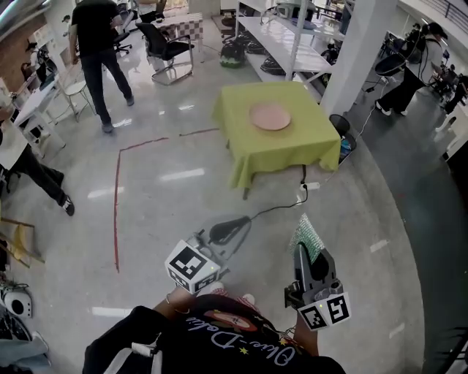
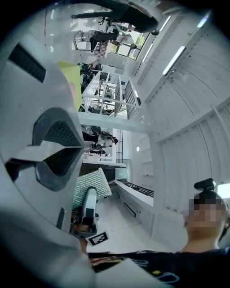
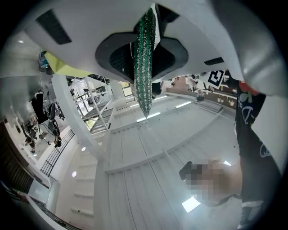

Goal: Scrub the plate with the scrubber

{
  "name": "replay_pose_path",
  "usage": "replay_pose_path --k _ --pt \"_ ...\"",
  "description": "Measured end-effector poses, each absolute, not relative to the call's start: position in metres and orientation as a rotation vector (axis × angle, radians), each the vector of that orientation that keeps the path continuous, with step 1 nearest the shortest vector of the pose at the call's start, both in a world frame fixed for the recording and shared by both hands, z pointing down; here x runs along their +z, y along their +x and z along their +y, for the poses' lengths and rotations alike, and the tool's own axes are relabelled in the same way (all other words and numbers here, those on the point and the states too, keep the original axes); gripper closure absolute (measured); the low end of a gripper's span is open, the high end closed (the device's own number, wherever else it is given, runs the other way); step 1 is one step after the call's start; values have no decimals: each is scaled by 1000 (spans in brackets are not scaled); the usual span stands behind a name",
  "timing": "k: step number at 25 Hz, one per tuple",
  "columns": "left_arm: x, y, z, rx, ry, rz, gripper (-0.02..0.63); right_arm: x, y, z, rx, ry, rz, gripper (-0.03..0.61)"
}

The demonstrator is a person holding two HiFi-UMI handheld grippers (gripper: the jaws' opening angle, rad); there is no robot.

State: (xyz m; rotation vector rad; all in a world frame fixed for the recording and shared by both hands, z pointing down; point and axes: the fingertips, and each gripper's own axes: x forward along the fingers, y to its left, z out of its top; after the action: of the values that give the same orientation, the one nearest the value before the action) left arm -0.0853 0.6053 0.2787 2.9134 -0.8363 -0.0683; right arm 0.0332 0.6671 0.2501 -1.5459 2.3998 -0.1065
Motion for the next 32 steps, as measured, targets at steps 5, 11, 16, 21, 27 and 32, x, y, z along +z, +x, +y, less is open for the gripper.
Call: replay_pose_path --k 5,11,16,21,27,32 --pt "282 -57 611 -68 2932 -783 603 251 61 679 -81 -1590 2368 514" --pt "281 -19 629 -65 2953 -748 604 254 103 704 -79 -1637 2329 514" --pt "291 -11 640 -23 2937 -805 603 266 118 711 -99 -1611 2335 514" --pt "291 -20 639 8 2906 -907 603 267 115 705 -135 -1531 2375 514" --pt "293 -20 618 8 2895 -966 603 270 121 679 -141 -1493 2412 514" --pt "295 -11 582 -23 2897 -950 603 271 128 647 -130 -1517 2424 514"
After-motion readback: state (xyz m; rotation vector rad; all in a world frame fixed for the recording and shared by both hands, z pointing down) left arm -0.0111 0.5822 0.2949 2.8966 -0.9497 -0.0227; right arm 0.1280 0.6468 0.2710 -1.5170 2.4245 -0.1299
